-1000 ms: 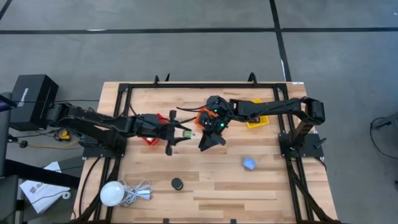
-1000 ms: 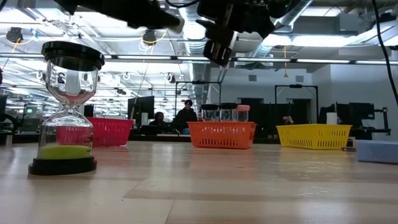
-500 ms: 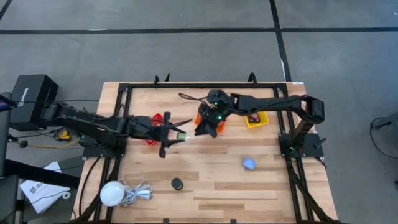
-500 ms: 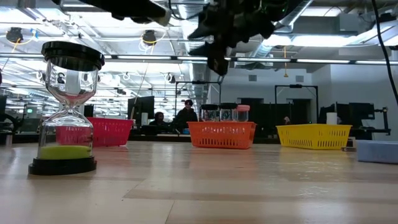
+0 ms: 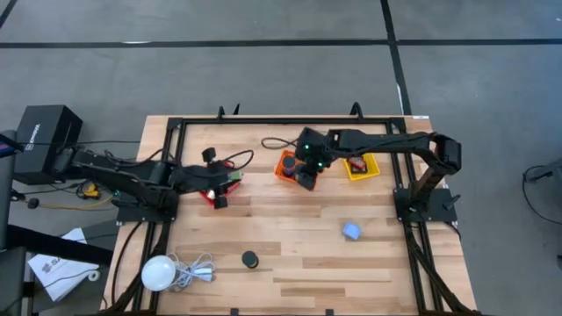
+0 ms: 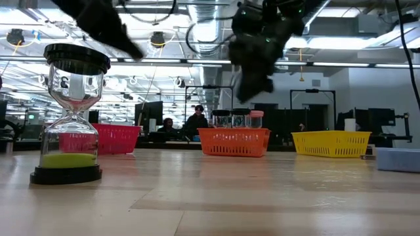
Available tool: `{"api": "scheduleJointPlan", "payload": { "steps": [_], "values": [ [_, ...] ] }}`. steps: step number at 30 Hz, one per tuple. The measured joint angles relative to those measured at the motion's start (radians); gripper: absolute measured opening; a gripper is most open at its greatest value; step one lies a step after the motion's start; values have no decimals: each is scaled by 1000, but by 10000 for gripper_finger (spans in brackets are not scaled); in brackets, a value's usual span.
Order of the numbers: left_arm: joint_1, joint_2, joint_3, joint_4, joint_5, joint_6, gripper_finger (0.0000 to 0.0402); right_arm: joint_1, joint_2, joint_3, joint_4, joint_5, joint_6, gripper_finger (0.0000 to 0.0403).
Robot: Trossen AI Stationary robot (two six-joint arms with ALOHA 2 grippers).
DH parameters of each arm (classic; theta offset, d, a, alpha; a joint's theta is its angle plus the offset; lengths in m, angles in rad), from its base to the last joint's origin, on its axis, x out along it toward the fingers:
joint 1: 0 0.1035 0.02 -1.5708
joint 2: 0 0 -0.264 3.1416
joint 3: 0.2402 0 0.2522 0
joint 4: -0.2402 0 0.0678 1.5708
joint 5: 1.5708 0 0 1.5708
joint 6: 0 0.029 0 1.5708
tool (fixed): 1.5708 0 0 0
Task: Pick & Place Office items
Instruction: Put the green charger adapter into the red basket
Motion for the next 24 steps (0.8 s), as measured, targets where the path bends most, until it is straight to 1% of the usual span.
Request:
{"api": "scheduleJointPlan", "payload": {
  "steps": [3,6,10,12,14,16,20,24],
  "values": [
    [29,11,0,-100,-4,-123,145,31,-35,-4,-183,196,9,126],
    [70,28,-1,-224,-7,-249,145,86,-90,-1,-323,382,83,126],
    [130,62,-7,-351,12,-413,145,193,-182,-2,-484,585,210,126],
    [155,70,-26,-336,56,-463,145,256,-230,-10,-533,668,283,126],
    [172,78,-49,-346,118,-490,145,318,-278,-40,-535,717,353,126],
    [178,83,-75,-341,170,-497,145,378,-318,-87,-535,725,424,126],
    [181,92,-109,-337,177,-497,145,480,-378,-204,-518,753,566,126],
    [174,99,-123,-329,189,-495,151,551,-416,-311,-488,750,717,126]
  ]
}}
